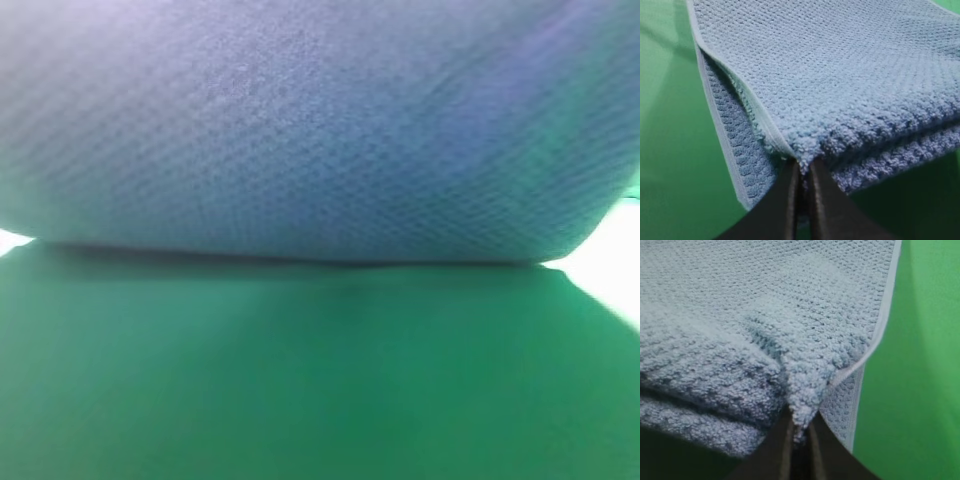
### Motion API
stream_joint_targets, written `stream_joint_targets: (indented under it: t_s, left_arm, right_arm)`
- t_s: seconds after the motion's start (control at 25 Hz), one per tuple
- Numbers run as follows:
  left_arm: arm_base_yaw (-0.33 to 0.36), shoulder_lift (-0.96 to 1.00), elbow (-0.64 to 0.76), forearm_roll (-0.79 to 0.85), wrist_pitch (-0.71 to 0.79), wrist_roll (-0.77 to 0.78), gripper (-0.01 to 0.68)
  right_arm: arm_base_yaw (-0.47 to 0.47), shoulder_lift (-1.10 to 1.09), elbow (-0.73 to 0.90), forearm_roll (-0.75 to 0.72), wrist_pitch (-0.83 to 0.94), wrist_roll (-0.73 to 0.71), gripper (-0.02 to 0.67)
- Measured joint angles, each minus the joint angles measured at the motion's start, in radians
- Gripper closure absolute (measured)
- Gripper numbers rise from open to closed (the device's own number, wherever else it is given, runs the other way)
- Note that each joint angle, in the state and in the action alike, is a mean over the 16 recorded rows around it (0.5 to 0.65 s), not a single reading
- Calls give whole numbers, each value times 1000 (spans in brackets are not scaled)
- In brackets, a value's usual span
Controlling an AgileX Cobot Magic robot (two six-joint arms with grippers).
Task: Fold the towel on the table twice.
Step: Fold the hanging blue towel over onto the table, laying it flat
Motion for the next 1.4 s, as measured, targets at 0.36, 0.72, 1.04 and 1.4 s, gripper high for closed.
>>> stream_joint_targets:
  t_s: [0.36,0.72,1.04,1.4]
  left_arm:
    - [0,-29,72,-38,-53,31,673]
    - [-1,217,28,-29,-274,45,673]
    - [-2,541,-113,1,-429,58,673]
    - [-1,816,-310,42,-501,79,673]
  right_arm:
    - [33,-45,85,-20,-17,46,649]
    - [-68,107,62,-47,-164,28,649]
    - [-159,343,-63,-89,-271,-21,649]
    - [-213,596,-284,-161,-314,-50,649]
